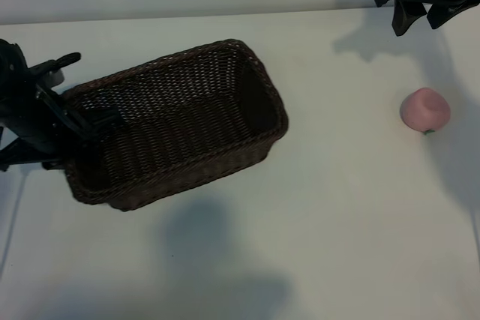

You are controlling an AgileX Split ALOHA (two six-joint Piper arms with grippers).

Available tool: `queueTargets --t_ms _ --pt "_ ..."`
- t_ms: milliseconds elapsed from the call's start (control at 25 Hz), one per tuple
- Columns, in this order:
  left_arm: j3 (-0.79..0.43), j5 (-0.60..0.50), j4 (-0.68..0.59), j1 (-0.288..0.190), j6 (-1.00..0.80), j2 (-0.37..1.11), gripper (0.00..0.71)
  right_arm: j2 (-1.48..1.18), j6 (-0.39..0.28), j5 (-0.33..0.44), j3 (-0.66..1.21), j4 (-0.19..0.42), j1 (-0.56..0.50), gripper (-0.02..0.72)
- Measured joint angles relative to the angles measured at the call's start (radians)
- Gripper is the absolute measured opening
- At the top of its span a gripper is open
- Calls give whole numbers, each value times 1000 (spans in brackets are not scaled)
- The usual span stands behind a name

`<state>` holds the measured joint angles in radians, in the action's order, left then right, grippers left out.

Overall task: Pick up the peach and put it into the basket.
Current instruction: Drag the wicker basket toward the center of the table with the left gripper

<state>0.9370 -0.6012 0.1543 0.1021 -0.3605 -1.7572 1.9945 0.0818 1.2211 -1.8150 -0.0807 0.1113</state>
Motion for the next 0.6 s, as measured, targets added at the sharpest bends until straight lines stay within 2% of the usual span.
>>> queueTargets --t_ms 120,440,600 --pt "0 17 88 0 92 26 164 0 0 0 0 0 0 508" --pt "0 22 145 0 191 82 163 0 -8 0 0 0 0 508" --pt "9 3 212 0 278 91 163 0 -8 0 0 0 0 508"
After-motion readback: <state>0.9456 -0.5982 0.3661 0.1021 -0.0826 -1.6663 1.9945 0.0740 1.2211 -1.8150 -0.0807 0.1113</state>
